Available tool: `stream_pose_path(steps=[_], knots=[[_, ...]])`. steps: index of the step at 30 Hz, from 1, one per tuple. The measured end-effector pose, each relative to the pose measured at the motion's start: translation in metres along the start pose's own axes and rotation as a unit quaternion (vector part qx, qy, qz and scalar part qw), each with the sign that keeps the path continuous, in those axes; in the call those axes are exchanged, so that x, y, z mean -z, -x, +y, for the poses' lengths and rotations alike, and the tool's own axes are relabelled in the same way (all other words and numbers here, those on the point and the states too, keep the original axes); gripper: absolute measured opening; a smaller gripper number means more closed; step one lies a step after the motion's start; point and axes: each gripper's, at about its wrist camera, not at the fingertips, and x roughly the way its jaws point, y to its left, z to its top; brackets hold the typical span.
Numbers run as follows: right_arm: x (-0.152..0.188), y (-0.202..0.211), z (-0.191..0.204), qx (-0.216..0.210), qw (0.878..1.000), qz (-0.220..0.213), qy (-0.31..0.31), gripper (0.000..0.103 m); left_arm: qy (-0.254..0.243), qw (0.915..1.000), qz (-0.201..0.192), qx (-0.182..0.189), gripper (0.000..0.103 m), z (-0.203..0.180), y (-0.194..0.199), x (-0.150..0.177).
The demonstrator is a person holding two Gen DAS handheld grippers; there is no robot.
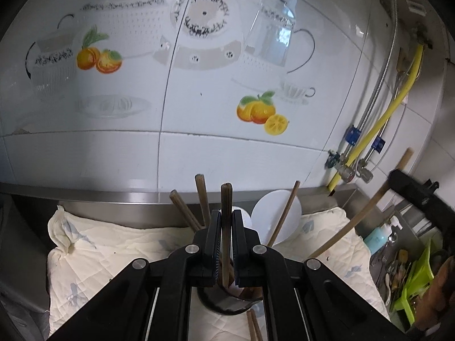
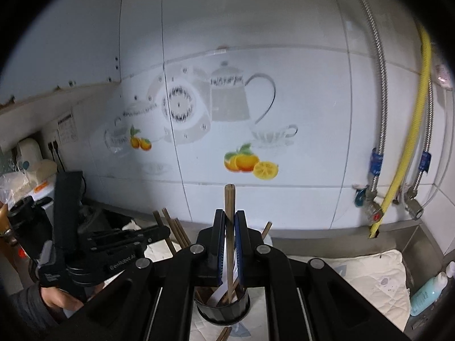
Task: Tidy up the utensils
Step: 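Lift the chopstick with right tool while left tool carries its chopstick over the black cup, then lower the chopsticks into the black cup and open both tools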
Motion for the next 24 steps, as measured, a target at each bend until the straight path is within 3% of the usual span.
stream_pose_path(steps=[12,19,23,24], knots=[[0.024,-0.037,-0.01,0.0,0.997,0.068,-0.024,0.009,0.001,0.9998,0.018,-0.002,0.009,0.0,-0.005,0.0],[0.026,-0.039,-0.012,-0.001,0.997,0.073,-0.028,0.009,-0.004,0.9998,0.02,0.002,0.011,-0.005,-0.005,-0.001],[0.024,-0.037,-0.014,0.004,0.997,0.069,-0.032,0.01,-0.008,0.9999,0.013,-0.002,0.038,-0.008,-0.003,-0.002],[0.024,-0.036,-0.015,0.002,0.997,0.07,-0.034,0.011,-0.009,0.9999,0.011,0.0,0.038,-0.008,-0.003,-0.002]])
